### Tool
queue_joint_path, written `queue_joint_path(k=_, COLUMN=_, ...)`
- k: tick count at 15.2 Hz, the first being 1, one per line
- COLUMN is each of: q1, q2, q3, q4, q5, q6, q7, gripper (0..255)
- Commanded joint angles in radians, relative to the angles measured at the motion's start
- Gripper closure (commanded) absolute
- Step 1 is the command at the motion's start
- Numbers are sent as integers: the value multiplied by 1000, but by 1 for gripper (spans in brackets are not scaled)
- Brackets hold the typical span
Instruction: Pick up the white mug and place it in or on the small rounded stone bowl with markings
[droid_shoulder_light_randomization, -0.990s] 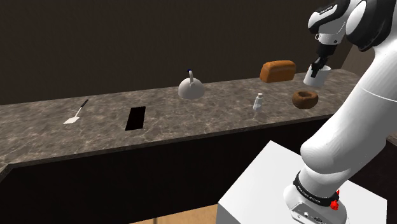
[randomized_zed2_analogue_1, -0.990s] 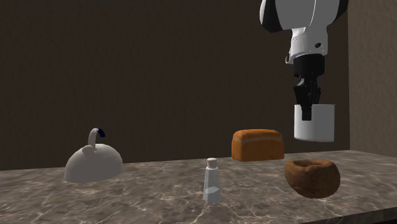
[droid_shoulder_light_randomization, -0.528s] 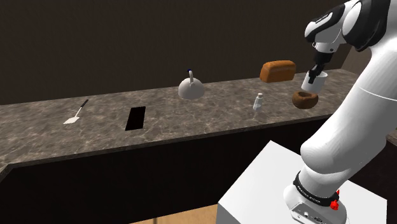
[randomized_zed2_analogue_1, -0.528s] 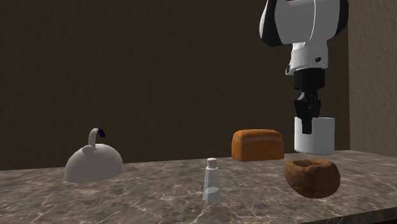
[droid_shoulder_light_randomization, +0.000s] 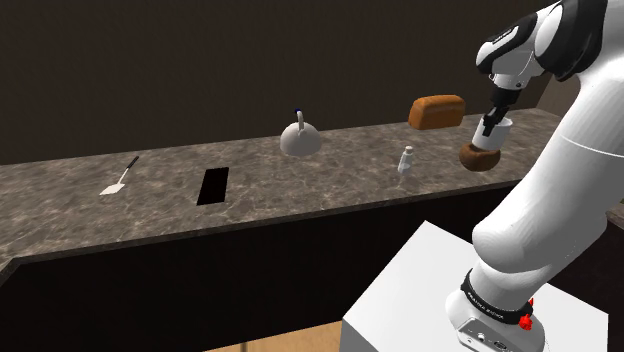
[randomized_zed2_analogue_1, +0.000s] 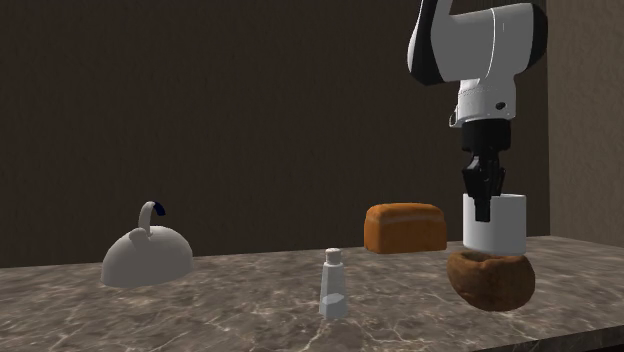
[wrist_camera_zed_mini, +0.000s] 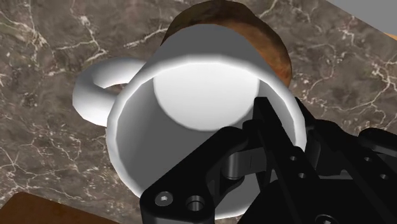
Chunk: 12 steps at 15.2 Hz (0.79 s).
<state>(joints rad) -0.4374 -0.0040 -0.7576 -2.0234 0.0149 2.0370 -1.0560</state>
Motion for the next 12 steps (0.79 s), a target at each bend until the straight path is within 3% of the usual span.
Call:
queue_joint_path(k=1, q1=0, q2=1, q3=0, q4=-2, q5=0, q6=0, q7=0, gripper=255)
queue_joint_path(k=2, q1=0, q2=1, q3=0, q4=-2, q5=0, q6=0, q7=0, gripper=255)
queue_joint_path(k=3, q1=1, q2=0, q3=0, q4=-2, q5=0, q6=0, q7=0, gripper=0)
queue_joint_path(k=8, q1=0, q2=1, q3=0, q4=-2, q5=0, q6=0, q7=0, gripper=0)
queue_joint_path(k=12, q1=5, q2=-40, q3=6, q4=93, q5=-30, q6=-124, q7=22, gripper=0)
